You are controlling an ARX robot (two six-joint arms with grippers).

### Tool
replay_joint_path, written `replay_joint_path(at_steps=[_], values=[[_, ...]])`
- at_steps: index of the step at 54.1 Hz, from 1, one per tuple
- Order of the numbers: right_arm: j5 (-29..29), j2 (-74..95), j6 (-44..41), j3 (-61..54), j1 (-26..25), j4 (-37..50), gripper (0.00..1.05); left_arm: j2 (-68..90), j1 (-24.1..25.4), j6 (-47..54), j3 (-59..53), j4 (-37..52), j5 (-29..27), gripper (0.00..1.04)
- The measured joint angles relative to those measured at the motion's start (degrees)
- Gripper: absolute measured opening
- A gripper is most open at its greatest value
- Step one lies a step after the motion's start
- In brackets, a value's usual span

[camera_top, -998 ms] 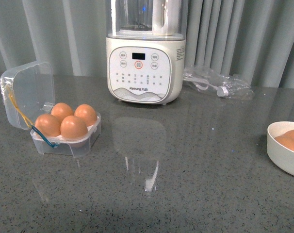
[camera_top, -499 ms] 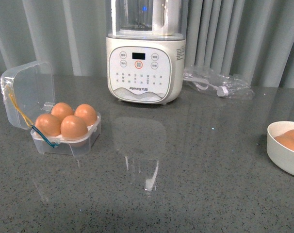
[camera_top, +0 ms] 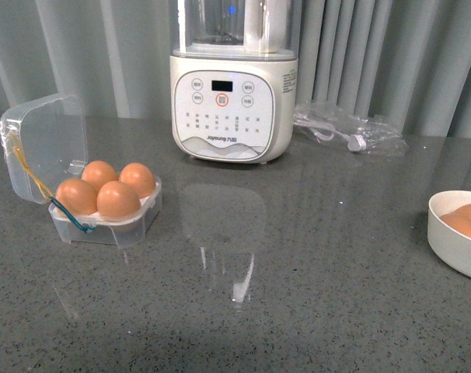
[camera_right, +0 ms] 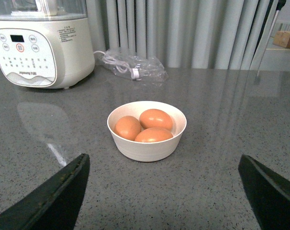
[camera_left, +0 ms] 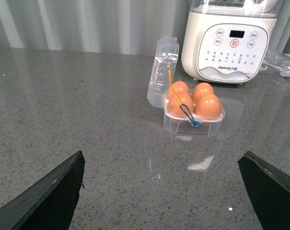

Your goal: Put egg into box

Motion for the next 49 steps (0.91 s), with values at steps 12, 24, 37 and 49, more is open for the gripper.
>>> replay_joint_path(at_steps=[12,24,37,49], values=[[0.0,0.0,0.0,0.0,0.0,0.0,0.97,0.0,0.0,0.0,0.0,0.0,0.0,0.98],[0.0,0.0,0.0,0.0,0.0,0.0,0.97,15.1,-8.5,-9.7,7.5,-21.3,-24.3,0.98],[0.0,0.0,0.0,0.0,0.0,0.0,0.97,20.1,-5.3,-9.6,10.0,-11.2,-17.7,0.98],[0.0,0.0,0.0,0.0,0.0,0.0,0.97,37.5,6.3,-5.6,15.0,5.5,-1.9,0.98]])
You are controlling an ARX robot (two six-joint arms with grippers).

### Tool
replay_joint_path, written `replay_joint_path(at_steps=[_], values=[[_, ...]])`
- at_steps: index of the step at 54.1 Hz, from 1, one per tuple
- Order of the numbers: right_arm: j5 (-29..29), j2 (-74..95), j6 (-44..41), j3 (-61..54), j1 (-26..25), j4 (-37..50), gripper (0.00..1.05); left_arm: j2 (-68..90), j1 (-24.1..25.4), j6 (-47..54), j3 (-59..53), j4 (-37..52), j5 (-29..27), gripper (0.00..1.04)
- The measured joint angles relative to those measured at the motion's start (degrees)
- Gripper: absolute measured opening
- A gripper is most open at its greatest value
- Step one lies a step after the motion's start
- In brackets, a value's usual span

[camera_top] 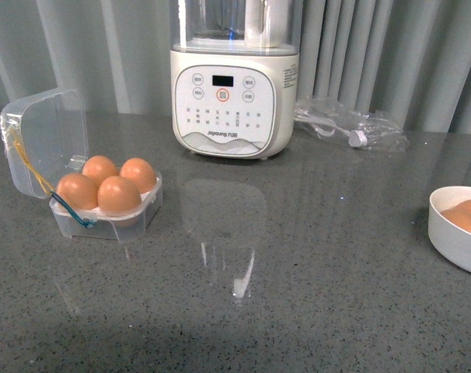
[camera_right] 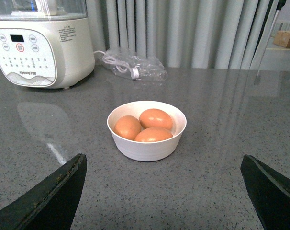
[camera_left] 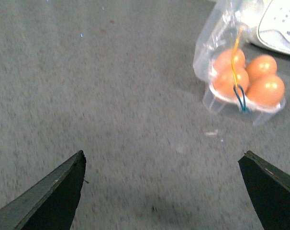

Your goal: Put egg into box

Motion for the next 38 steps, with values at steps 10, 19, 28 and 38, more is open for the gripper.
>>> replay_joint_path(at_steps=[10,19,28,38], values=[[0.0,0.0,0.0,0.0,0.0,0.0,0.97,24.8,8.7,5.8,14.2,11.6,7.3,0.98],[0.0,0.0,0.0,0.0,0.0,0.0,0.97,37.0,10.3,9.4,23.1,12.0,8.6,0.98],[0.0,0.0,0.0,0.0,0.0,0.0,0.97,44.2,9.7,12.2,28.9,11.3,8.7,0.98],[0.0,0.0,0.0,0.0,0.0,0.0,0.97,48.7,9.1,13.7,35.1,10.0,9.5,0.98]])
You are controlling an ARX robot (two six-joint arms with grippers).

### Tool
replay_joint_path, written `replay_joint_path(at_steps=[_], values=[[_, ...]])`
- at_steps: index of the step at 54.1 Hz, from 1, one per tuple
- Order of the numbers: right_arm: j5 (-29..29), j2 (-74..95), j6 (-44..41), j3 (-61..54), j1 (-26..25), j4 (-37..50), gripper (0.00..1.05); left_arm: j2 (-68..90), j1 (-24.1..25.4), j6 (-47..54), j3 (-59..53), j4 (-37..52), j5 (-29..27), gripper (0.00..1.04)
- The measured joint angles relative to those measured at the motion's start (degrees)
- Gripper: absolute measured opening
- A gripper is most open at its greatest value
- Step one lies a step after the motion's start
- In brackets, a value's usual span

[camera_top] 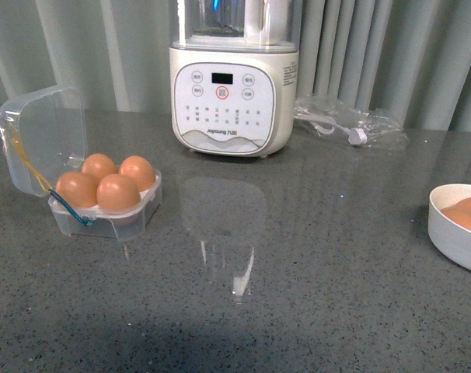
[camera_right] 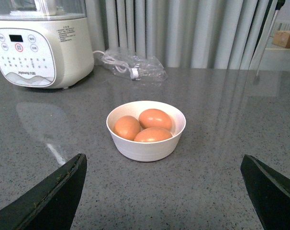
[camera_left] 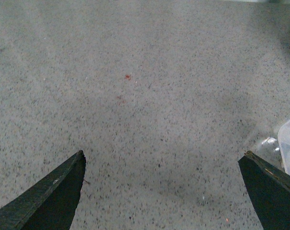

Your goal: Put egg into box

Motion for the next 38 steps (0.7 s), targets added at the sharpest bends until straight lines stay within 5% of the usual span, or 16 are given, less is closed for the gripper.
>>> replay_joint_path(at_steps=[38], values=[[0.0,0.0,0.0,0.0,0.0,0.0,0.97,9.6,-4.8,-1.2,7.1,1.1,-0.7,0.98]])
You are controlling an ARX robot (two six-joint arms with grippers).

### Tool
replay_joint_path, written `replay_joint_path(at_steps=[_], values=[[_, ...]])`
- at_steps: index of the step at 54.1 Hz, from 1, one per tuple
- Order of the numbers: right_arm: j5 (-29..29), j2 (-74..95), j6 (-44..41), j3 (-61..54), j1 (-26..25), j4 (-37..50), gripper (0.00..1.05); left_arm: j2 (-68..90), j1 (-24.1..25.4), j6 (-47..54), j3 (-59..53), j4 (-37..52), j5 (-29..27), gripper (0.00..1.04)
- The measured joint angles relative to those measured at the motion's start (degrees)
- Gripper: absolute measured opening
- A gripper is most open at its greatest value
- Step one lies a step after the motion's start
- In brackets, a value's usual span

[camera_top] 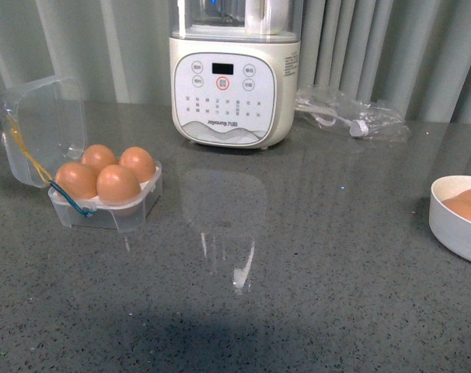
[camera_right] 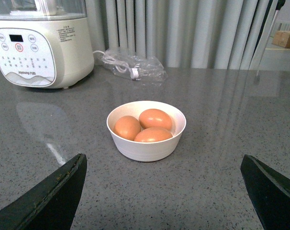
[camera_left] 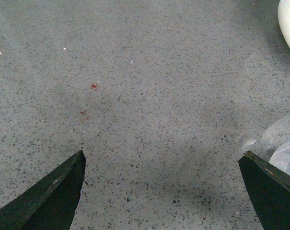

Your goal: Put egg into box

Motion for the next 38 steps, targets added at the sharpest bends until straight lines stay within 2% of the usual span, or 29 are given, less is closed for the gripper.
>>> replay_joint_path(at_steps=[12,29,38], values=[[0.0,0.0,0.0,0.0,0.0,0.0,0.97,0.1,-4.7,-0.2,0.0,0.5,-1.7,0.98],[0.0,0.0,0.0,0.0,0.0,0.0,0.97,-3.6,-19.2,2.1,-1.2,-1.4,-4.1,0.98],[0.0,0.0,0.0,0.0,0.0,0.0,0.97,-4.4,-21.1,1.8,-1.7,-1.9,-3.7,0.98]])
